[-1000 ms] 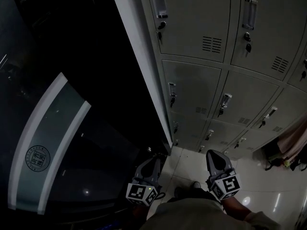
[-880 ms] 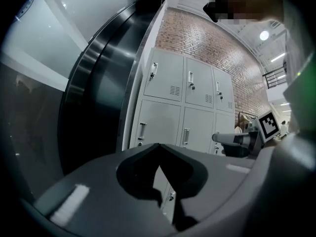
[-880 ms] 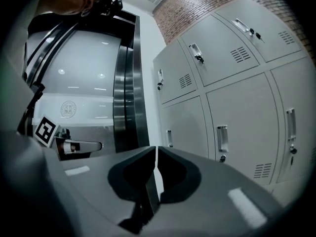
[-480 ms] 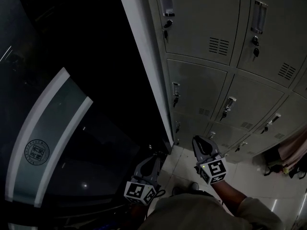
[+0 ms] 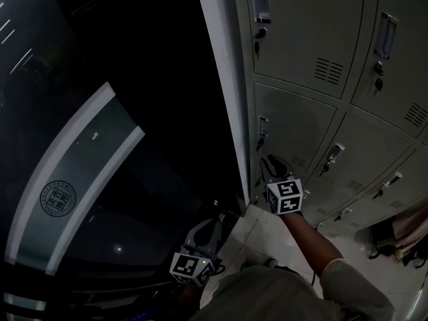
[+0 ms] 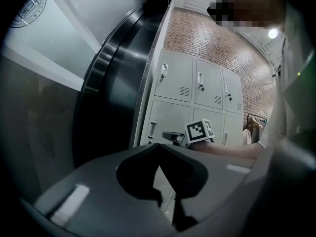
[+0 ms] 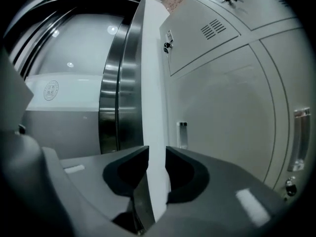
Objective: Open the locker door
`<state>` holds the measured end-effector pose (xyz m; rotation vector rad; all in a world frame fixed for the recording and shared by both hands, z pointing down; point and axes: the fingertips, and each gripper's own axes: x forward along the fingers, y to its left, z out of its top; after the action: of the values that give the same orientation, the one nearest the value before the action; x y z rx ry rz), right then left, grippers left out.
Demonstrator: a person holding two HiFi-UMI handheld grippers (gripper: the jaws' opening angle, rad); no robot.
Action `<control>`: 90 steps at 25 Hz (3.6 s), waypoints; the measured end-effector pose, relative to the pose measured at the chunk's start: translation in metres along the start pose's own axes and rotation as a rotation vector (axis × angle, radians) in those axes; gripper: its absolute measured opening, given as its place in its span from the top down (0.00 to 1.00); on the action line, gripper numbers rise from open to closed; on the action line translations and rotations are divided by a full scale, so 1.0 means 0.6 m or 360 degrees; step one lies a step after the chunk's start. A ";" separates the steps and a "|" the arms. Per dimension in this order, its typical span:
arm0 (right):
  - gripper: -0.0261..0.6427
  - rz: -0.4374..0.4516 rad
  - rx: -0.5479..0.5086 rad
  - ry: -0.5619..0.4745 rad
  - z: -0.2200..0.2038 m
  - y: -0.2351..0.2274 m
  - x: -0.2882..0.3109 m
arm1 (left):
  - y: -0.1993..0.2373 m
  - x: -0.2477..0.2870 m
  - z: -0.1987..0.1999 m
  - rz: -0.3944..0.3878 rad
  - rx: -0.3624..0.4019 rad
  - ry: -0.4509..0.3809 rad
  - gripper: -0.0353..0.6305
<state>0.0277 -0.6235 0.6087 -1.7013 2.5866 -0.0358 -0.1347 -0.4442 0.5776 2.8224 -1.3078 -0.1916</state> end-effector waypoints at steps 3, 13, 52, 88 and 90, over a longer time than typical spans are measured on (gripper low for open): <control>0.82 -0.0038 -0.0002 0.0043 -0.012 -0.020 0.052 | 0.004 0.000 0.007 -0.0002 -0.0021 -0.0003 0.95; 0.68 -0.0107 0.0027 0.0219 -0.055 -0.069 0.179 | 0.021 -0.012 0.030 0.0021 -0.0014 -0.0041 0.95; 0.79 -0.0212 -0.0227 0.0047 -0.046 0.059 -0.044 | 0.039 -0.020 -0.012 0.0001 -0.0095 -0.0005 0.95; 0.91 -0.0567 -0.0024 -0.0064 -0.012 -0.063 -0.420 | -0.145 0.079 -0.013 -0.0307 -0.0055 0.0069 0.95; 0.91 -0.0567 -0.0017 -0.0061 -0.012 -0.068 -0.426 | -0.150 0.081 -0.009 -0.0310 -0.0053 0.0064 0.95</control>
<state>0.1659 -0.4053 0.6242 -2.1195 2.2283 -0.0014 -0.0348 -0.4230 0.5713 2.9063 -1.0121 -0.1577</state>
